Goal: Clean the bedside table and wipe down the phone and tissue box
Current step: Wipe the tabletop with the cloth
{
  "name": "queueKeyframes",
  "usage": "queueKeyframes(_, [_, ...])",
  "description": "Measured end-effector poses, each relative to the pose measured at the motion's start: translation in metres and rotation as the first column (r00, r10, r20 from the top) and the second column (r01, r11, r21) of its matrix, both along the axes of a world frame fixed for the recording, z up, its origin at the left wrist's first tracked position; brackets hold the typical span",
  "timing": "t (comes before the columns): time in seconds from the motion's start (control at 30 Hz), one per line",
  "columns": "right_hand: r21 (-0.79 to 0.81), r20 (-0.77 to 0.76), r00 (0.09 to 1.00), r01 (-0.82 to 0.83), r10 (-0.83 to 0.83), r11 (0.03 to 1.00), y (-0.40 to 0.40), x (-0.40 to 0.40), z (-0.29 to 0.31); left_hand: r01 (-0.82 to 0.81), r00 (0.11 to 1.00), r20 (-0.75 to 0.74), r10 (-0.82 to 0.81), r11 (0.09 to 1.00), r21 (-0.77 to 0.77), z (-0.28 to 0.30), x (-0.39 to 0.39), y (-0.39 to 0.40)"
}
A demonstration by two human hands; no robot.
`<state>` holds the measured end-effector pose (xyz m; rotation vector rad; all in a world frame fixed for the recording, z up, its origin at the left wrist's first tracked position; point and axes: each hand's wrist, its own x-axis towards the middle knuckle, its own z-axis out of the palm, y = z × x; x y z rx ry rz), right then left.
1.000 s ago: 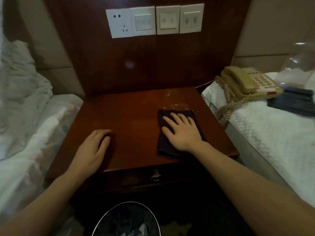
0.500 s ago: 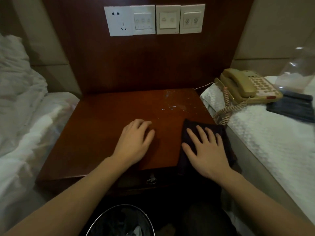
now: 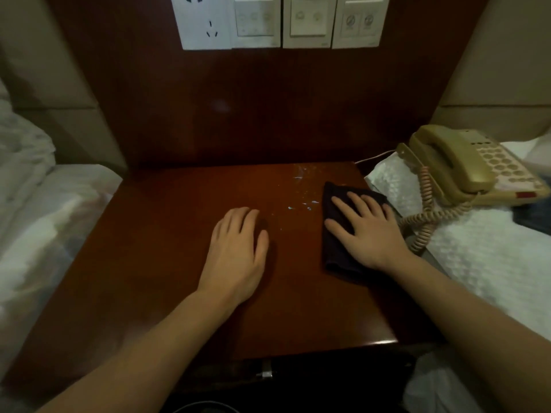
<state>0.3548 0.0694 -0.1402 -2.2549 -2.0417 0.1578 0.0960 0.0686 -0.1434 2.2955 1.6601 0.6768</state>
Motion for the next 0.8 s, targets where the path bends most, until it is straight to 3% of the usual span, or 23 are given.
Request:
queueKeyframes(0.17, [0.004,0.002,0.997,-0.081,0.081,0.997,-0.063,-0.032,-0.001,-0.057,0.995,0.081,0.063,0.995,-0.076,0.001,0.001,0.002])
queueKeyframes(0.3, [-0.025,0.019,0.997,-0.073,0.074,0.997,-0.061,-0.067,0.001,-0.094,0.974,0.192,0.124,0.983,-0.16,0.003,0.004,0.004])
queueKeyframes(0.53, [0.007,0.003,0.987,-0.159,0.159,0.987,0.024,-0.119,-0.006,-0.089,0.961,0.242,0.135,0.977,-0.193,0.002,0.002,0.006])
queueKeyframes(0.8, [-0.017,-0.06,0.997,-0.043,0.042,0.999,0.147,-0.059,0.001,-0.117,0.977,0.154,0.145,0.977,-0.178,0.002,0.003,0.006])
